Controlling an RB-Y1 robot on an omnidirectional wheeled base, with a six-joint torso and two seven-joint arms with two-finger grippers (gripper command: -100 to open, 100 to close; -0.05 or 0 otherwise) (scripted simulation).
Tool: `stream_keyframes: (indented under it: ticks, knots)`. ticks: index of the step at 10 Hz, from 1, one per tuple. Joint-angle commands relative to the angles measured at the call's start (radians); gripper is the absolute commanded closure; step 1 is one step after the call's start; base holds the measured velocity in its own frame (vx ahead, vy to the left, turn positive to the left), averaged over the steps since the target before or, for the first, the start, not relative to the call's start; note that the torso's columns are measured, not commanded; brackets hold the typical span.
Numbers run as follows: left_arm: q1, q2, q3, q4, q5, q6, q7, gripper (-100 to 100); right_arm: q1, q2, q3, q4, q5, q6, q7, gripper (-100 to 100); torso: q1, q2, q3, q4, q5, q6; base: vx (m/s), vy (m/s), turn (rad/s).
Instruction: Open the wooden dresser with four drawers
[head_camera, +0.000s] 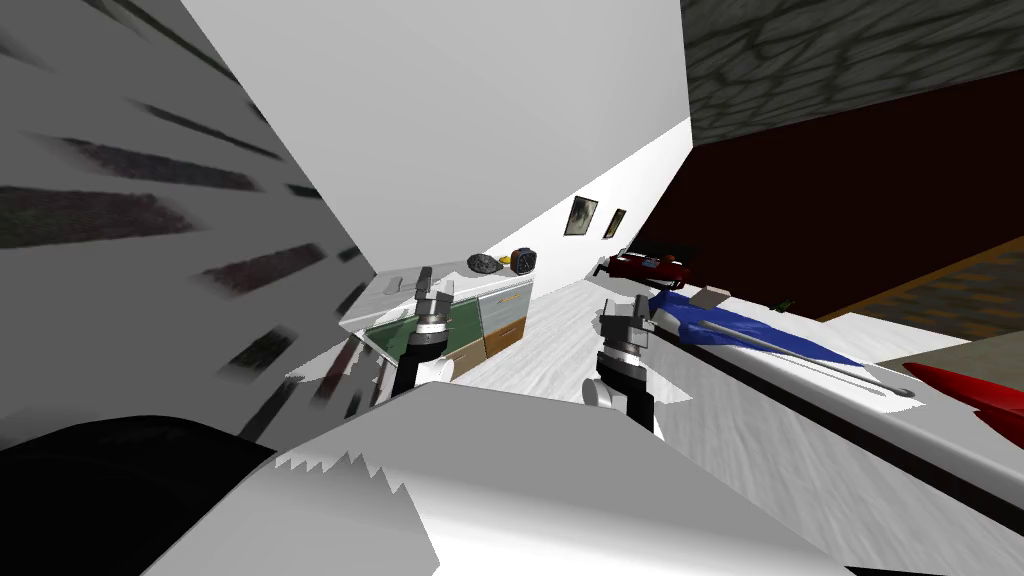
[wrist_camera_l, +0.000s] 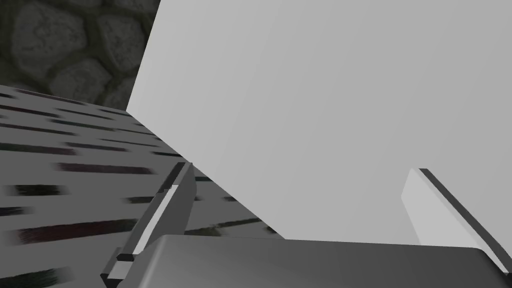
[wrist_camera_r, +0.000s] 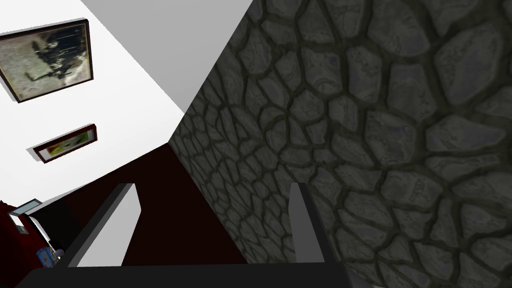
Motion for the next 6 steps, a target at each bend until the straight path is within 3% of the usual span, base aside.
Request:
stream_keyframes:
  ticks: [1, 6]
  knots:
    - [0.0, 0.0, 0.0, 0.0, 0.0, 0.0, 0.0, 0, 0.0, 0.0, 0.0, 0.0, 0.0, 0.0, 0.0, 0, 0.0, 0.04, -0.082, 0.041, 0.0, 0.0, 0.0, 0.0, 0.0]
    - [0.0, 0.0, 0.0, 0.0, 0.0, 0.0, 0.0, 0, 0.0, 0.0, 0.0, 0.0, 0.0, 0.0, 0.0, 0, 0.0, 0.396, -0.792, 0.396, 0.0, 0.0, 0.0, 0.0, 0.0]
